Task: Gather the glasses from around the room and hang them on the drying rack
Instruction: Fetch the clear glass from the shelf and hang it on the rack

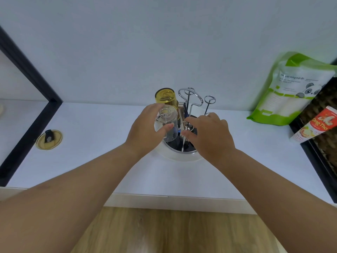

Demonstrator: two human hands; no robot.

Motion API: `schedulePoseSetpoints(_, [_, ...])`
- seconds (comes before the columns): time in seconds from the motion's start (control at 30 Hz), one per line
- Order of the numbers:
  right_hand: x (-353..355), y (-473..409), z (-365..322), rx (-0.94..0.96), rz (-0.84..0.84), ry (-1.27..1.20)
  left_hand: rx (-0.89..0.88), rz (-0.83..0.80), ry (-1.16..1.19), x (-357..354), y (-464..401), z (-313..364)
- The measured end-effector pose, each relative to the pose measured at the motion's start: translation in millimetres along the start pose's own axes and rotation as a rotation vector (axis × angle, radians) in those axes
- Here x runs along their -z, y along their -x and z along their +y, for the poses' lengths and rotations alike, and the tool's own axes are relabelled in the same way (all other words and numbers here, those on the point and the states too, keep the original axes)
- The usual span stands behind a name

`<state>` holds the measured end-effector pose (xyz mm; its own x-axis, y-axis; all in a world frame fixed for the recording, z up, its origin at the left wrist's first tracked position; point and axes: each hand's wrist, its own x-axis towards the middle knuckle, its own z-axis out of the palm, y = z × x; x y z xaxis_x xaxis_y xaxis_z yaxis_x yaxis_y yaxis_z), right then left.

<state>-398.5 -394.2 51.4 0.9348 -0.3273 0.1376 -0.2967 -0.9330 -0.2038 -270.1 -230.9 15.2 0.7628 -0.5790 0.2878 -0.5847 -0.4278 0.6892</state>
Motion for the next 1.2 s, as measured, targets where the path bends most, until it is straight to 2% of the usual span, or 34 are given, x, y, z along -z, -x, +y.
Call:
schedulePoseSetpoints(0.7, [11.4,1.1,-1.0,-0.047,-0.047,-0.117,0.039,-0.086,-0.048,10.2,4.7,4.5])
schedulePoseSetpoints(0.87, [21.9,2.5,2.2,-0.054,-0.009,-0.150,0.092,-0.082,-0.036,17.7,8.0,11.5])
schedulePoseSetpoints(1.07, [48.8,0.1,5.5,-0.066,0.081,-0.233,0.098,-0.054,-0.012,41.4,2.4,36.0])
schedulePoseSetpoints(1.2, [98.2,-4.4,3.4,-0.074,0.111,-0.250,0.058,-0.042,-0.008,74.1,-5.2,76.2])
